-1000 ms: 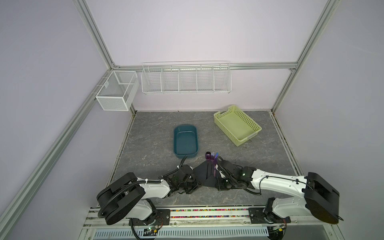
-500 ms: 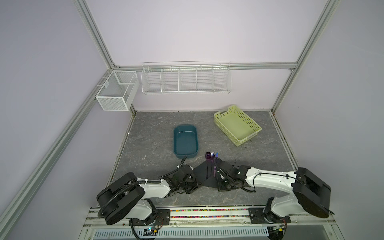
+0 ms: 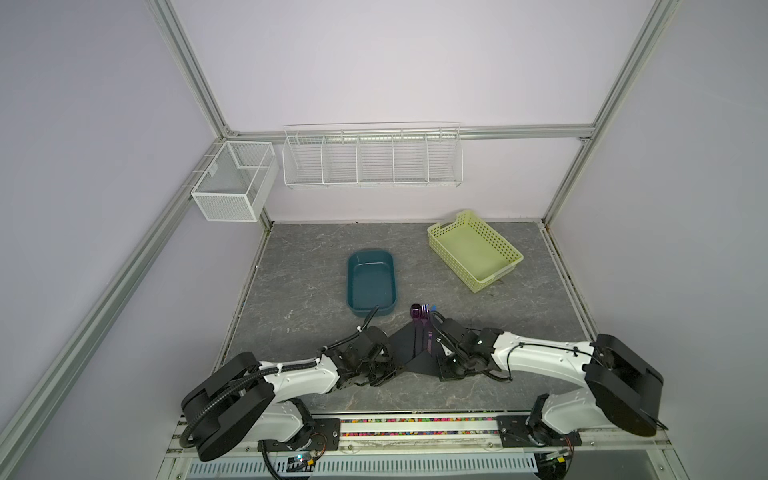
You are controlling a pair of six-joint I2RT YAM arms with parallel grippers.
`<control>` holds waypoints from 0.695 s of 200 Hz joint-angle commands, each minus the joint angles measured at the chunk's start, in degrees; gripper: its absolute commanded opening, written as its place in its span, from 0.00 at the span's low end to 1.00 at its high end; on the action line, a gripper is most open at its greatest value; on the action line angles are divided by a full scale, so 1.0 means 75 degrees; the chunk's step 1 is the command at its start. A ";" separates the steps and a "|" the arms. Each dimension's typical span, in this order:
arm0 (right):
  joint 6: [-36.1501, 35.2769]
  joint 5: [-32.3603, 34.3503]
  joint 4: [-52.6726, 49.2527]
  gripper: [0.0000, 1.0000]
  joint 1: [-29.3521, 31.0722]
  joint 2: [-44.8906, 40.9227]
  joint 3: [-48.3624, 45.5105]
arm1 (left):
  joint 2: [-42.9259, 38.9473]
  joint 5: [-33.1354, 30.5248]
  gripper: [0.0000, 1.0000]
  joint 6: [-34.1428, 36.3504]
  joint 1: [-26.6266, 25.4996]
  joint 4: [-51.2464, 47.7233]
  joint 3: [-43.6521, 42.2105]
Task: Place the utensils on the paper napkin and roll it up
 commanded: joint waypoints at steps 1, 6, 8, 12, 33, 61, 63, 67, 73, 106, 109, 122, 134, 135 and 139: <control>-0.0220 0.0079 -0.0464 0.10 -0.0114 0.0130 -0.0021 | -0.0262 -0.0096 0.00 0.0420 -0.0038 -0.0799 0.0518; -0.0246 0.0089 -0.0495 0.09 -0.0141 0.0133 -0.0018 | -0.0264 -0.0047 0.00 0.0462 -0.0036 -0.0832 0.0598; -0.0251 0.0096 -0.0506 0.09 -0.0149 0.0131 -0.0011 | -0.0250 -0.0024 0.00 0.0474 -0.0042 -0.0833 0.0624; -0.0270 0.0101 -0.0532 0.10 -0.0157 0.0119 -0.0009 | -0.0226 0.0021 0.00 0.0495 -0.0037 -0.0827 0.0671; -0.0361 0.0138 -0.0603 0.09 -0.0226 0.0066 -0.0010 | -0.0012 0.0265 0.00 0.0530 -0.0052 -0.0659 0.0865; -0.0475 0.0136 -0.0677 0.10 -0.0291 0.0056 -0.0009 | 0.0496 0.0547 0.00 0.0626 -0.0115 -0.0466 0.1182; -0.0484 0.0137 -0.0687 0.09 -0.0298 0.0053 -0.0009 | 0.0541 0.0555 0.00 0.0638 -0.0126 -0.0457 0.1198; -0.0495 0.0138 -0.0701 0.09 -0.0295 0.0050 -0.0008 | 0.0624 0.0592 0.00 0.0662 -0.0147 -0.0448 0.1252; -0.0504 0.0177 -0.0722 0.09 -0.0323 0.0048 -0.0010 | 0.0735 0.0617 0.00 0.0686 -0.0174 -0.0441 0.1323; -0.0550 0.0264 -0.0864 0.10 -0.0410 0.0029 0.0043 | 0.1170 0.0483 0.00 0.0732 -0.0200 -0.0518 0.1378; -0.0547 0.0266 -0.0858 0.10 -0.0425 0.0025 0.0049 | 0.1189 0.0461 0.00 0.0745 -0.0200 -0.0537 0.1375; -0.0550 0.0255 -0.0863 0.10 -0.0437 -0.0008 0.0068 | 0.1270 0.0400 0.00 0.0747 -0.0209 -0.0541 0.1328; -0.0549 0.0253 -0.0877 0.10 -0.0439 -0.0012 0.0079 | 0.1334 0.0364 0.00 0.0725 -0.0201 -0.0483 0.1273; -0.0550 0.0254 -0.0877 0.10 -0.0440 -0.0017 0.0082 | 0.1342 0.0364 0.00 0.0719 -0.0206 -0.0470 0.1264; -0.0550 0.0241 -0.0877 0.10 -0.0441 -0.0022 0.0091 | 0.1369 0.0353 0.00 0.0703 -0.0201 -0.0427 0.1229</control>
